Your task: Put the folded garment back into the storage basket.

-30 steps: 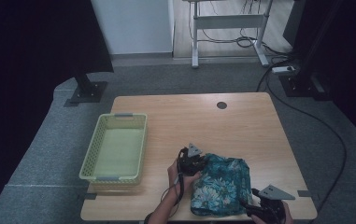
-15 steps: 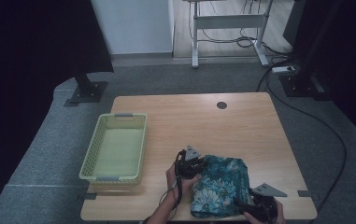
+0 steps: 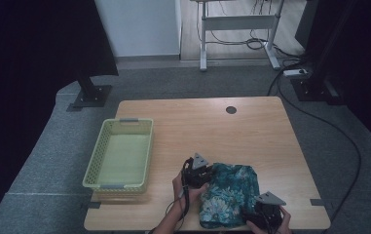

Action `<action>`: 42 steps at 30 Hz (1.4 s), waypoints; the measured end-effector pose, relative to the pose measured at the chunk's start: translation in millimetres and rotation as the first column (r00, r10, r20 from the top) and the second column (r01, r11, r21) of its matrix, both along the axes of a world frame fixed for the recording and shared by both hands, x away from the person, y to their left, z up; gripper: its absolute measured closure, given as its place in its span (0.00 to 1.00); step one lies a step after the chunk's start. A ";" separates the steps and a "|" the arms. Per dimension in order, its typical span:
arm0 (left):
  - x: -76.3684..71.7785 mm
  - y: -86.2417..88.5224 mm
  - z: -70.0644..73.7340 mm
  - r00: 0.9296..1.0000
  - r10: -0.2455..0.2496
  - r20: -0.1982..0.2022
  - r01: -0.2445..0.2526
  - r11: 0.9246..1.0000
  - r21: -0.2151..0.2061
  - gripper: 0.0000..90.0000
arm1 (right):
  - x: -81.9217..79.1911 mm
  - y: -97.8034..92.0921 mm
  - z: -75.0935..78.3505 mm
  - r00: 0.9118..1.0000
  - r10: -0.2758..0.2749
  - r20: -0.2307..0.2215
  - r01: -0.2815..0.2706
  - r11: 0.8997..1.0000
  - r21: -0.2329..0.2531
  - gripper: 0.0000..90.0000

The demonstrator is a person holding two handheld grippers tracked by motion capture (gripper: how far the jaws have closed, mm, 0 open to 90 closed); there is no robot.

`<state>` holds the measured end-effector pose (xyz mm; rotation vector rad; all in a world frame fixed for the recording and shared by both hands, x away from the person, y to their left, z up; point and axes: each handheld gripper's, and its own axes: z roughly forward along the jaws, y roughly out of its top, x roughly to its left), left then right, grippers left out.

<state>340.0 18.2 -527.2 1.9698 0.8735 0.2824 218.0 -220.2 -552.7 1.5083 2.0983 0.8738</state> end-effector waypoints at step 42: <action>-4.0 9.7 15.7 1.000 0.000 0.022 0.000 0.999 -0.038 0.92 | 2.8 -37.7 1.7 0.980 0.196 0.026 -0.187 0.876 0.445 0.91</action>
